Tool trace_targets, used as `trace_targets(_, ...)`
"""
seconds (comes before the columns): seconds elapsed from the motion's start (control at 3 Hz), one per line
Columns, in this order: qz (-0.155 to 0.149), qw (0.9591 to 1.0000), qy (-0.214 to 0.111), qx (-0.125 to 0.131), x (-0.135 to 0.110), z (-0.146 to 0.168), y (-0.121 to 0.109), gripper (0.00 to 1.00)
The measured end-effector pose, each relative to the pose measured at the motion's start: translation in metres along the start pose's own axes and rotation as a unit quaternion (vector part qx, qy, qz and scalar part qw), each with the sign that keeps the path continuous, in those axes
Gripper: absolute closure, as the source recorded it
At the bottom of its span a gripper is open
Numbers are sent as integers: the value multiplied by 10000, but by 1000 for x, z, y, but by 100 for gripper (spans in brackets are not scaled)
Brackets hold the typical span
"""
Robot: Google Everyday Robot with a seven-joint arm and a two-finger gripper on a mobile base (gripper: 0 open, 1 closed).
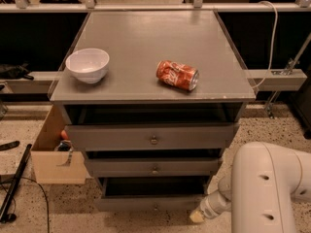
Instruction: Open bottom drawer
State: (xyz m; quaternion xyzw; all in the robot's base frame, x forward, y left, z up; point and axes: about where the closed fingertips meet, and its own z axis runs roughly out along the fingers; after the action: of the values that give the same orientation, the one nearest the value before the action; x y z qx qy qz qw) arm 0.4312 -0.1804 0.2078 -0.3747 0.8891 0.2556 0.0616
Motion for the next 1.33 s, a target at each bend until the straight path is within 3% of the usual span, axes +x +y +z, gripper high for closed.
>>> trace_targets(0.33,-56,9999,81,78,-15,2,-4,33)
trace_targets(0.67,-157,9997,96,139,-37,5,-9,0)
trace_targets(1.0,-159,9997,95,140,-37,5,-9,0)
trace_targets(1.33,-618,9977,-88,251,-49,0,-12,0)
